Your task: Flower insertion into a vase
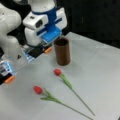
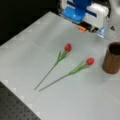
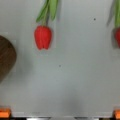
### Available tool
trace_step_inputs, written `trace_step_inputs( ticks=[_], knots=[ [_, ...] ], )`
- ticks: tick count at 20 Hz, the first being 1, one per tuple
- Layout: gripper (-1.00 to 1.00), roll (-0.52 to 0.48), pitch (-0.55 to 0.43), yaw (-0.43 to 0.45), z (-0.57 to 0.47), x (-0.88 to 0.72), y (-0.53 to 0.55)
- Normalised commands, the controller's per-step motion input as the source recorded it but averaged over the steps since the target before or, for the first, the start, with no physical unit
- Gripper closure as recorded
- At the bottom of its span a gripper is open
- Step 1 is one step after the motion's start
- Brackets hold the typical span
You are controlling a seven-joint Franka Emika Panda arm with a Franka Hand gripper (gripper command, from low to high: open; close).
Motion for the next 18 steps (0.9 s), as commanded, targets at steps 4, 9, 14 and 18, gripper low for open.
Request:
trace_step_inputs(
  ticks=[4,9,14,18],
  knots=[
    [-1.00,-0.030,0.135,0.129,-0.08,0.03,-0.03],
    [-1.00,-0.036,0.077,0.112,-0.27,0.15,-0.12],
    [-1.00,-0.036,-0.027,0.093,-0.36,0.19,-0.19],
    [-1.00,-0.068,-0.038,0.110,-0.37,0.16,-0.15]
  ],
)
